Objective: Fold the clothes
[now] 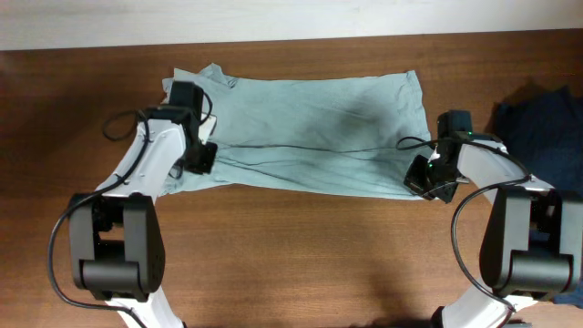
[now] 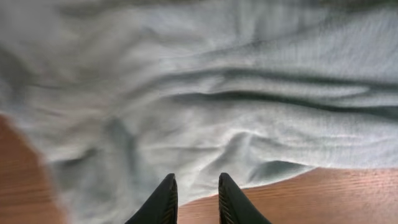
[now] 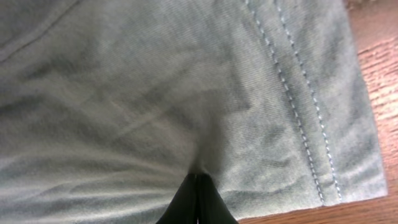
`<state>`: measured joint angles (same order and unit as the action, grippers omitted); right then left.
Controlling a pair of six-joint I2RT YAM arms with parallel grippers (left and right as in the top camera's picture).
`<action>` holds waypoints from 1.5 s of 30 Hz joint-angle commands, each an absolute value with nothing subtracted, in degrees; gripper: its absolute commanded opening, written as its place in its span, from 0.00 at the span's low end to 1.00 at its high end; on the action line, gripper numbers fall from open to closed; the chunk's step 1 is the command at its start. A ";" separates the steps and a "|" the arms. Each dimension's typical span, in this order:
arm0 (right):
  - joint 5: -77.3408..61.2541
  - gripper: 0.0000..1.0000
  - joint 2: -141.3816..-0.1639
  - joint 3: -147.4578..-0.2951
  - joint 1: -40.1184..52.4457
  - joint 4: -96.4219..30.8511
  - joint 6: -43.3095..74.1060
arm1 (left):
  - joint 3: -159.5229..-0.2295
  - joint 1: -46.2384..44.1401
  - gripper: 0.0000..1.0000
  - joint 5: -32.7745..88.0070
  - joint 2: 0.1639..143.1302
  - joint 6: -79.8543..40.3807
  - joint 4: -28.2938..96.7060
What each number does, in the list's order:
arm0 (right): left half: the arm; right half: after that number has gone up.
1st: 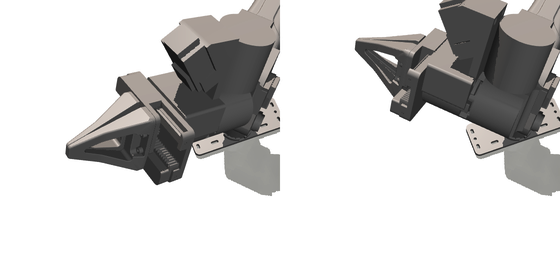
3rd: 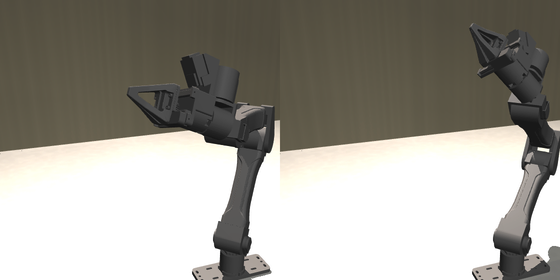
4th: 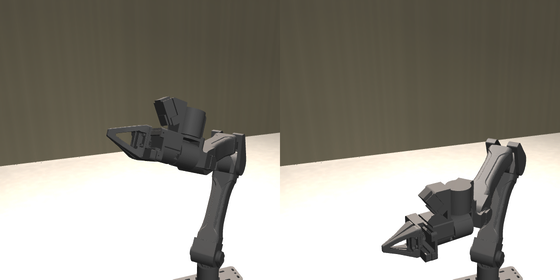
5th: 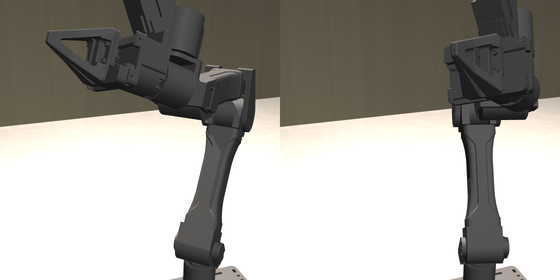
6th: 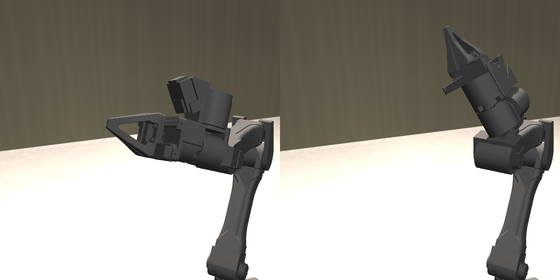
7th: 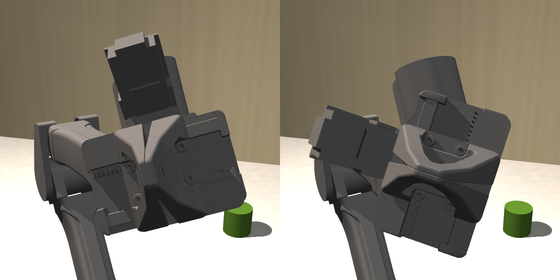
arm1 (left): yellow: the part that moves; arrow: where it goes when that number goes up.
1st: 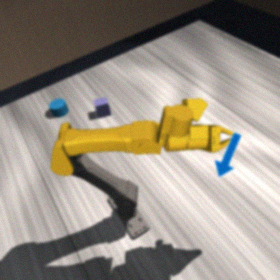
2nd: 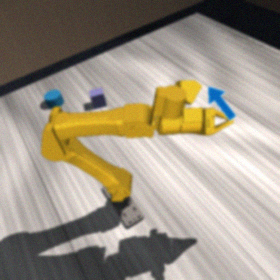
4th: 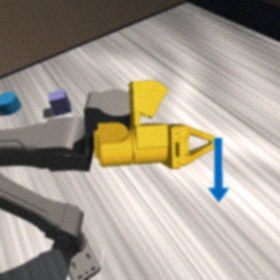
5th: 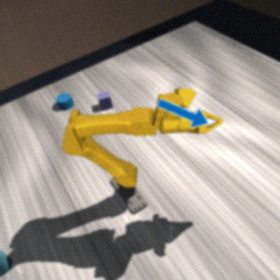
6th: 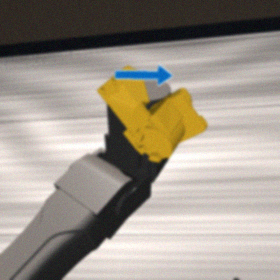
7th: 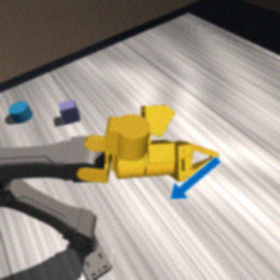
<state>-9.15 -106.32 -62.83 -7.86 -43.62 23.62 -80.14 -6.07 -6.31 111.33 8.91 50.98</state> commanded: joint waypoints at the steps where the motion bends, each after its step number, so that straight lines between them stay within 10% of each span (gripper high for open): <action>1: -7.31 0.04 -107.18 -63.07 -8.69 -43.81 21.28 | -73.45 -5.54 0.22 -2.94 110.67 6.66 47.97; 22: -4.43 0.05 -107.18 -63.11 -12.82 -44.99 21.41 | -64.51 10.24 0.11 -5.37 110.63 -5.13 41.71; 30: -6.92 0.38 -105.19 -69.47 -13.89 -50.41 18.85 | -66.87 10.24 0.26 -5.34 106.61 -5.10 45.87; 40: -20.34 0.34 -103.24 -75.02 -10.04 -51.62 15.22 | -67.00 8.84 0.40 -0.10 98.54 -5.08 48.10; 45: -16.82 0.21 -105.12 -74.89 -4.38 -49.21 17.67 | -66.98 5.89 0.25 0.30 99.46 -2.94 39.51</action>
